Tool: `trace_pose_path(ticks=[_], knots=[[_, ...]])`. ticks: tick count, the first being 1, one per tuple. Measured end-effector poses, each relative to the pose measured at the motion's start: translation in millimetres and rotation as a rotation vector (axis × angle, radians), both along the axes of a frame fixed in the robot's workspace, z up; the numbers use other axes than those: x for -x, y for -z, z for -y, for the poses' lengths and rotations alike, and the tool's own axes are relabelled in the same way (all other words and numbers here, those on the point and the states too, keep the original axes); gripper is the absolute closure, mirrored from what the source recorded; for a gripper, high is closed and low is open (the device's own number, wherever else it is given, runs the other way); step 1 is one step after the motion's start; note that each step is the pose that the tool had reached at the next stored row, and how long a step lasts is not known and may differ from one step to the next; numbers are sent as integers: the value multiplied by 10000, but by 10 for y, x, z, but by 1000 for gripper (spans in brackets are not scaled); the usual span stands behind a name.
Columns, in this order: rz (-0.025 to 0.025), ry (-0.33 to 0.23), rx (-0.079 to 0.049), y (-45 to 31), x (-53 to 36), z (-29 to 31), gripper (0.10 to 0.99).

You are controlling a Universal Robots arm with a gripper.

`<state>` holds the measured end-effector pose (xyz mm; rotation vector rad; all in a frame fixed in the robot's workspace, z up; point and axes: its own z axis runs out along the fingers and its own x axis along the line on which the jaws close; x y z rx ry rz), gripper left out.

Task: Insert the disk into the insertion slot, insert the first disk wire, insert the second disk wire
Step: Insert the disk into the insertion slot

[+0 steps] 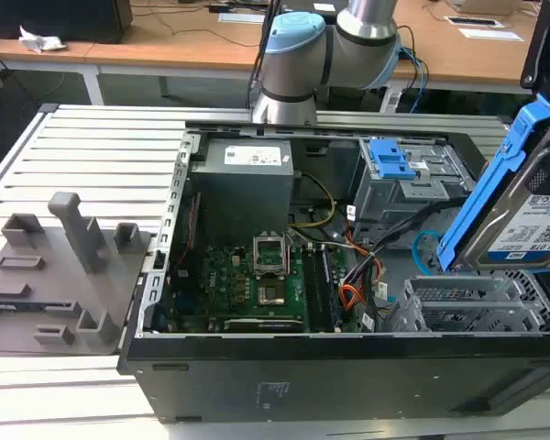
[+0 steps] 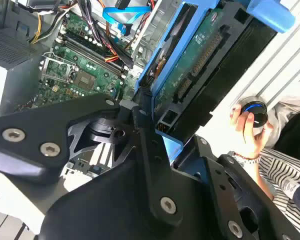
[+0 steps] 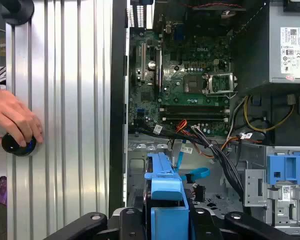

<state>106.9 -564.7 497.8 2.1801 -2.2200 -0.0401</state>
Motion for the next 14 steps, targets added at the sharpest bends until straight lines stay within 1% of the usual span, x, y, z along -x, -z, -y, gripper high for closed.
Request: trace_pose_path(ticks=[2, 5, 7, 9, 11, 14], knots=[[0, 0, 0, 10, 0, 0, 722], [0, 0, 1, 111, 0, 0, 722], [0, 0, 0, 143, 0, 0, 722], [0, 0, 3, 208, 0, 0, 722], [-1, 0, 1, 307, 0, 0, 722], [0, 0, 1, 400, 0, 0, 722]])
